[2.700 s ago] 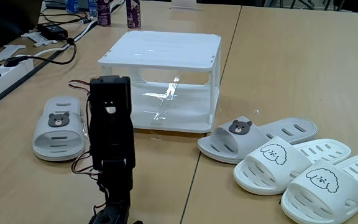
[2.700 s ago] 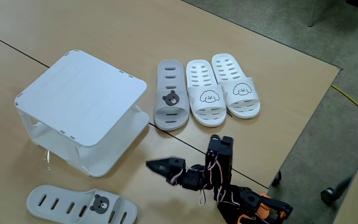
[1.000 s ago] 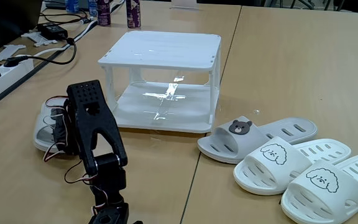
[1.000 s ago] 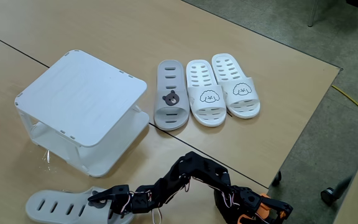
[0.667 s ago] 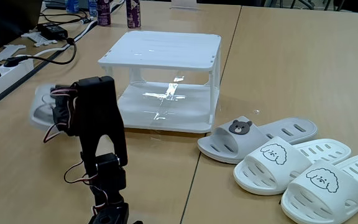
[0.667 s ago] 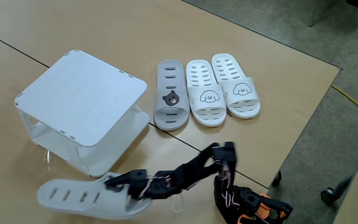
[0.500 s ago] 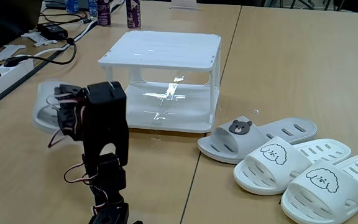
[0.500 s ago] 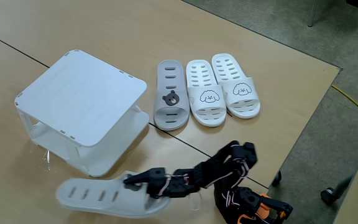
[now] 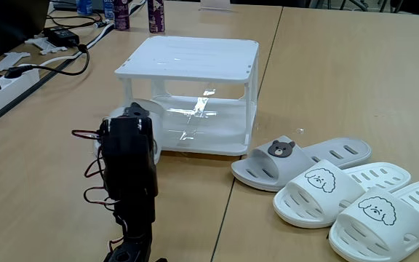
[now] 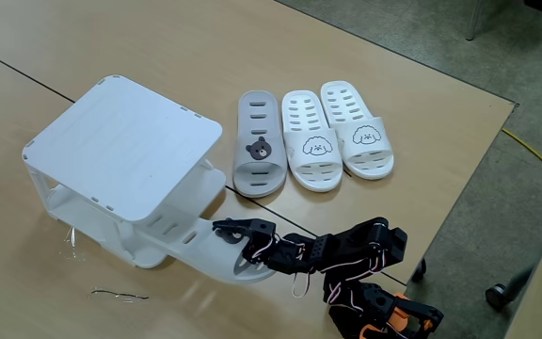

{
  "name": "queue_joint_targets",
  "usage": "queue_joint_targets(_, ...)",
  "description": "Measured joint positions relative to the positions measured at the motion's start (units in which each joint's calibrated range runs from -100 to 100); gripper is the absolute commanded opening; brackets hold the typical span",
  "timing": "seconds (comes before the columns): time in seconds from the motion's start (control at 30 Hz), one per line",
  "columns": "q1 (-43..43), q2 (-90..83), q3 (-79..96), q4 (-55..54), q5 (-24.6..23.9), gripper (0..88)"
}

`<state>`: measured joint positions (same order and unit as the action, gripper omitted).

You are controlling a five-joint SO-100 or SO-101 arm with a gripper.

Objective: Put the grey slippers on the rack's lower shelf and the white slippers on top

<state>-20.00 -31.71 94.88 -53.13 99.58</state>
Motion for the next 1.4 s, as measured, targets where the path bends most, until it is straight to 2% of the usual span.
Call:
queue_joint_targets(0.2,2.02,8.33,-5.93,0.09,0.0,0.7)
queue_joint_targets(0.67,1.95,48.25,-50.67,0.6,0.0,0.7)
queue_joint_targets(1.23,4.72,85.61,-116.53,27.38,0.0,0.7)
queue_joint_targets(1.3,4.72,88.66,-120.4,27.64,0.0,5.2)
queue_joint_targets(1.37,4.72,90.23,-121.29,27.64,0.0,20.3)
queue_joint_targets(1.4,4.64,90.39,-121.29,27.64,0.0,22.9)
